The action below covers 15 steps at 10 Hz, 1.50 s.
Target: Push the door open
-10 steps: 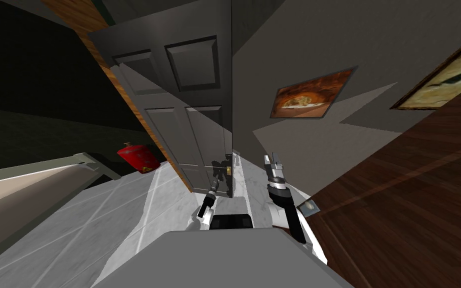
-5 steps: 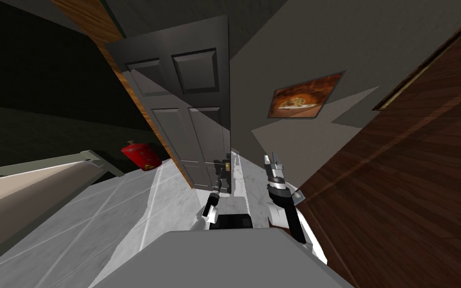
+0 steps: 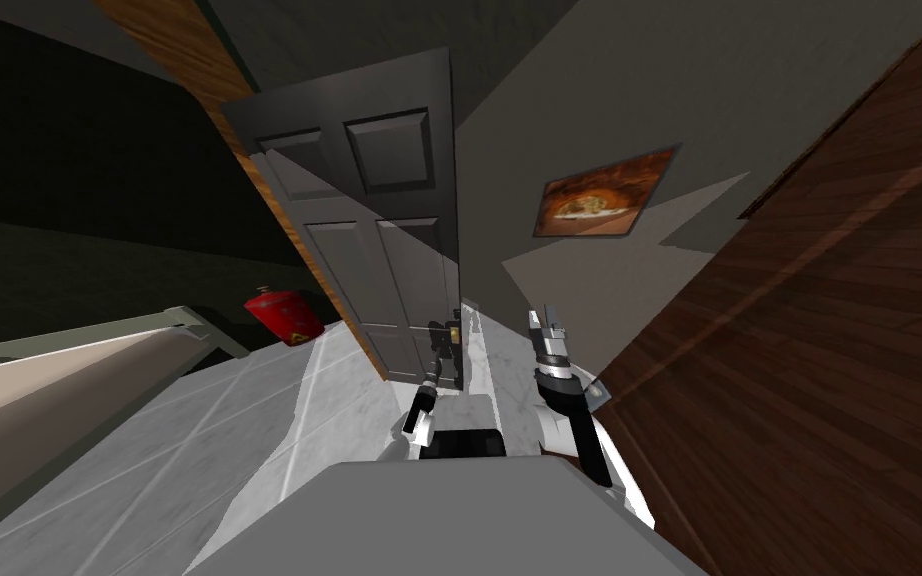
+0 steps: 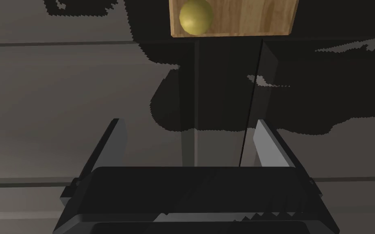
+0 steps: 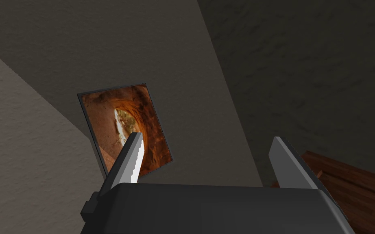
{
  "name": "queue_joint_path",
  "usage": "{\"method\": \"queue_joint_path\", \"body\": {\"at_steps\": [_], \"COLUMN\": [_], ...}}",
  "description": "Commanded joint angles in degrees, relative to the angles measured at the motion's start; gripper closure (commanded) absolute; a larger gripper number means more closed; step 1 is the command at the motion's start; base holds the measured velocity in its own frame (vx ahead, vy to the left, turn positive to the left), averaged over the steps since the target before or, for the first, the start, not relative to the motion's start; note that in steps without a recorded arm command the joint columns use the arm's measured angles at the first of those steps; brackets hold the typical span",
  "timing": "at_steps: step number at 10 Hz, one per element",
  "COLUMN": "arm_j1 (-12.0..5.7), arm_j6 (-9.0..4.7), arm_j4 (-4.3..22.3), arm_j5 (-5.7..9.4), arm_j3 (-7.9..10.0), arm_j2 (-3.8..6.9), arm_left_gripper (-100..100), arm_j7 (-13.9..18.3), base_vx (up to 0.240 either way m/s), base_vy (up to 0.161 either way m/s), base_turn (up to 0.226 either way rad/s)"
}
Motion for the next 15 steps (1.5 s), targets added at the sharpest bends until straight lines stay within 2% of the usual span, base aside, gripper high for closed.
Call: {"method": "queue_joint_path", "body": {"at_steps": [1, 3, 4, 7, 9, 10, 11, 15], "arm_j1": [0.35, 0.37, 0.38, 0.40, 0.41, 0.65, 0.65, 0.65], "arm_j6": [0.10, -0.16, -0.27, -0.58, -0.76, -0.74, -0.74, -0.74], "arm_j4": [-0.53, -0.38, -0.31, -0.12, -0.01, -0.01, -0.01, -0.01], "arm_j5": [0.00, 0.05, 0.07, 0.13, 0.16, 0.20, 0.20, 0.20], "arm_j3": [0.10, 0.34, 0.45, 0.74, 0.91, 0.97, 0.97, 0.97], "arm_j2": [0.95, 1.83, 1.77, 0.24, -1.92, -0.96, -0.96, -0.96], "arm_left_gripper": [-100, -100, -100, -100, -100, -100, 100, 100], "arm_j7": [-0.32, -0.59, -0.70, -1.02, -1.20, -1.10, -1.10, -1.10], "base_vx": [0.169, 0.227, 0.242, 0.183, 0.138, 0.044, -0.009, -0.008], "base_vy": [0.077, 0.024, -0.045, -0.099, -0.127, -0.050, 0.006, 0.011], "base_turn": [-0.019, -0.027, -0.026, -0.018, 0.005, 0.020, -0.016, -0.006]}}
